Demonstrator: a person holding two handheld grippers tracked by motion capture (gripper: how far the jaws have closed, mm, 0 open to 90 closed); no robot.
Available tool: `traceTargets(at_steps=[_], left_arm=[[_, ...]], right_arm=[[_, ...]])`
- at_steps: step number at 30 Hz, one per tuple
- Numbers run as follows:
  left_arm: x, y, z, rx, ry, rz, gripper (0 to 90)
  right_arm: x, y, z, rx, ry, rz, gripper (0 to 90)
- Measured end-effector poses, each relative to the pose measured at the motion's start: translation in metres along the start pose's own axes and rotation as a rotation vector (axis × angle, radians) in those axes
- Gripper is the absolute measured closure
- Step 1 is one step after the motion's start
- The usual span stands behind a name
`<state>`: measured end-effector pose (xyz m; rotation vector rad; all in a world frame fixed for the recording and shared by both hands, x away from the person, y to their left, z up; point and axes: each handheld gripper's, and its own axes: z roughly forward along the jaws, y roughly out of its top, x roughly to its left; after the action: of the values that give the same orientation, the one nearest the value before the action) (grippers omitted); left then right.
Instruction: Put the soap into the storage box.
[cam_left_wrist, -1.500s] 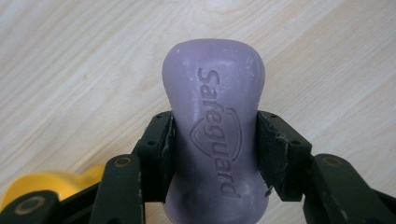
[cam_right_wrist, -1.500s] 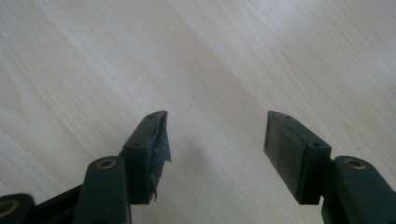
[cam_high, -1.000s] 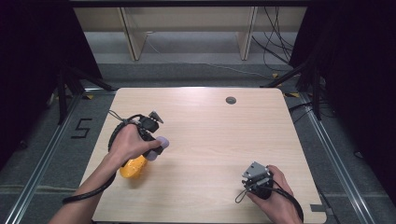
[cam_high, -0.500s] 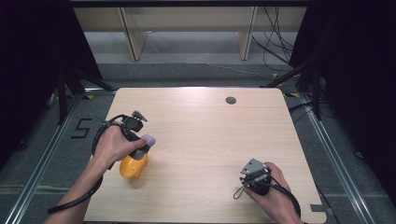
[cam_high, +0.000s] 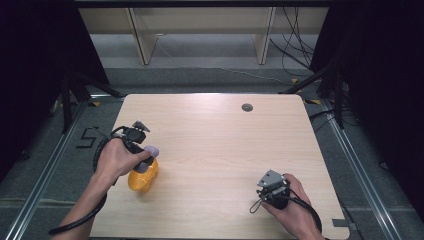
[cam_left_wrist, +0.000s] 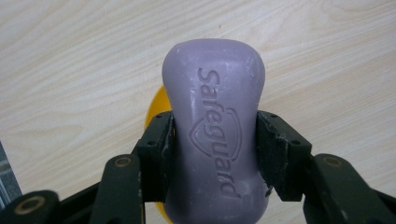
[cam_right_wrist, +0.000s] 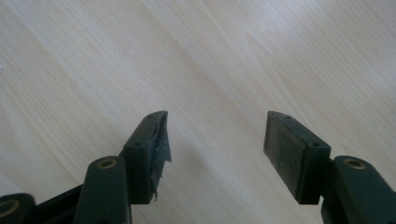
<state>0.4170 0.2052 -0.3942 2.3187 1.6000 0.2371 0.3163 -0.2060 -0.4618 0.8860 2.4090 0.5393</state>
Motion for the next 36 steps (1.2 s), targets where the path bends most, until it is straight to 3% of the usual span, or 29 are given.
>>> traceTargets(at_steps=[5,8,10,18,36], left_arm=[[0.004,-0.005,0.005,0.014,0.014,-0.003,48.5],[0.005,-0.008,0.009,0.018,0.051,-0.003,48.5],[0.004,-0.01,0.013,0.046,0.041,-0.024,48.5],[0.003,-0.012,0.02,0.082,0.044,-0.041,48.5],[0.004,-0.013,0.03,0.084,0.059,-0.089,48.5]], right_arm=[[0.0,0.0,0.0,0.002,0.001,0.002,40.5],[0.0,0.0,0.0,0.004,0.005,-0.003,40.4],[0.0,0.0,0.0,0.003,0.0,-0.002,40.4],[0.0,0.0,0.0,0.005,-0.001,-0.003,40.3],[0.0,0.0,0.0,0.008,-0.002,-0.006,40.3]])
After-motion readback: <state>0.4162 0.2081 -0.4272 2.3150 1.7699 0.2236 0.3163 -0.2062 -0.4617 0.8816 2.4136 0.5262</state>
